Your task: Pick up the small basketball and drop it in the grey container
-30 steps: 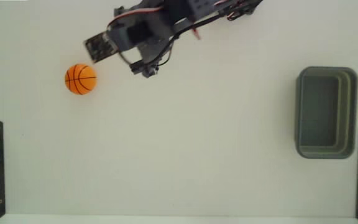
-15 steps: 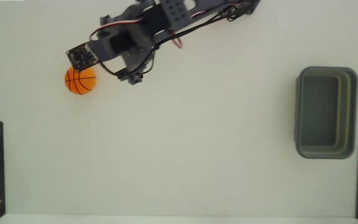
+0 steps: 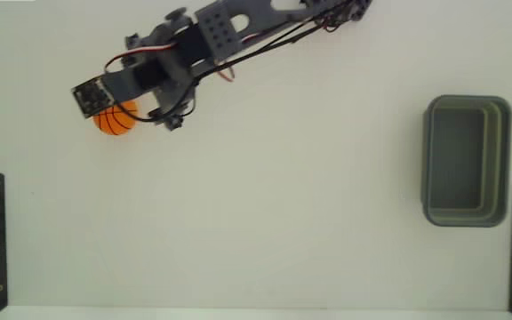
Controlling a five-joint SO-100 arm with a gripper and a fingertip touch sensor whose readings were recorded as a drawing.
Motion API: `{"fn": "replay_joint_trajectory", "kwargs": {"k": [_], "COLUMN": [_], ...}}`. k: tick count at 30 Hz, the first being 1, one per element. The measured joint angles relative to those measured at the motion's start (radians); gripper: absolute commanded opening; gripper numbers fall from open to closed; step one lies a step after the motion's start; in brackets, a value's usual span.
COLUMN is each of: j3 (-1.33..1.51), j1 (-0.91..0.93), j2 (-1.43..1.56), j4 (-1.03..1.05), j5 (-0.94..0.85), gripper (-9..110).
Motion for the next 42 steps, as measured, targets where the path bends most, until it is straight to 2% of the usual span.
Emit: {"fn": "replay_joint_trajectory", "kwargs": {"k": [16, 42], "j3": [-0.041, -0.532], "j1": [-0.021, -0.021], "j2": [-0.040, -0.443], "j4": [-0.002, 0.080], "j5": [0.000, 0.002], "gripper": [110, 110]}}
